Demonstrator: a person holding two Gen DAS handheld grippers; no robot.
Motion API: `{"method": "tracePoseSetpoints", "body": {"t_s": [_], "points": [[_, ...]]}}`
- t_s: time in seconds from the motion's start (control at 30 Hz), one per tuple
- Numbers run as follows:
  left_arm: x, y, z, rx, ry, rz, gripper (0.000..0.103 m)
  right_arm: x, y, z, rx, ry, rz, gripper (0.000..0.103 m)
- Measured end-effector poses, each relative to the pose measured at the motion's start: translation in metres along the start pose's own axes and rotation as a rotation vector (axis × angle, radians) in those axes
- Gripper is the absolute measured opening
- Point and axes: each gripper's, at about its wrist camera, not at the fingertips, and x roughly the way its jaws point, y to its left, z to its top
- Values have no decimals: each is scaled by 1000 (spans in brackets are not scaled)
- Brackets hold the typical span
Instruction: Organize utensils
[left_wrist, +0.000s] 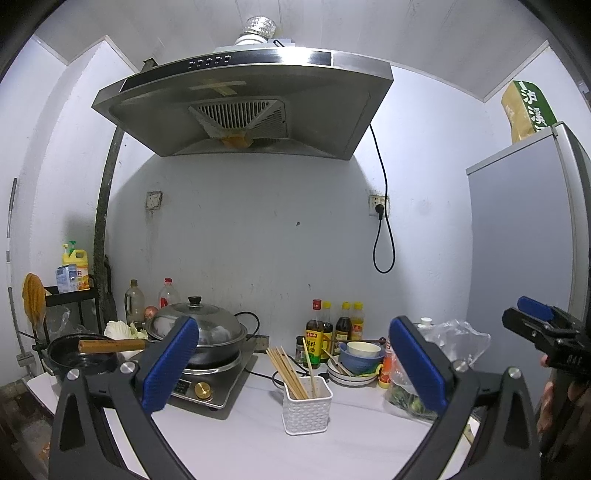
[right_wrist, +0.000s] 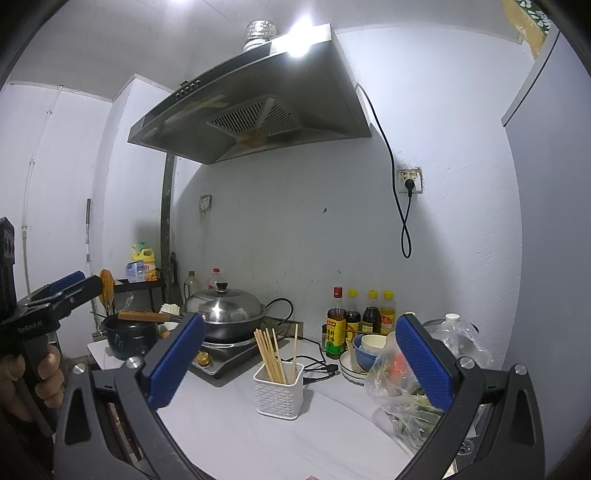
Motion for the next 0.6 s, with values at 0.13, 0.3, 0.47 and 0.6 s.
{"method": "tracePoseSetpoints", "body": {"t_s": [0.13,0.3,0.47,0.6], "points": [[0,0,-1,0,1,-2,103,1,0,0,-3,1,1,102],[3,1,-1,-1,7,-3,103,1,0,0,-4,4,0,102],[4,2,-2,-2,10,-3,103,4,0,0,-5,6,3,102],[8,3,-4,-3,17,-6,103,5,0,-1,-8,12,2,102]]}}
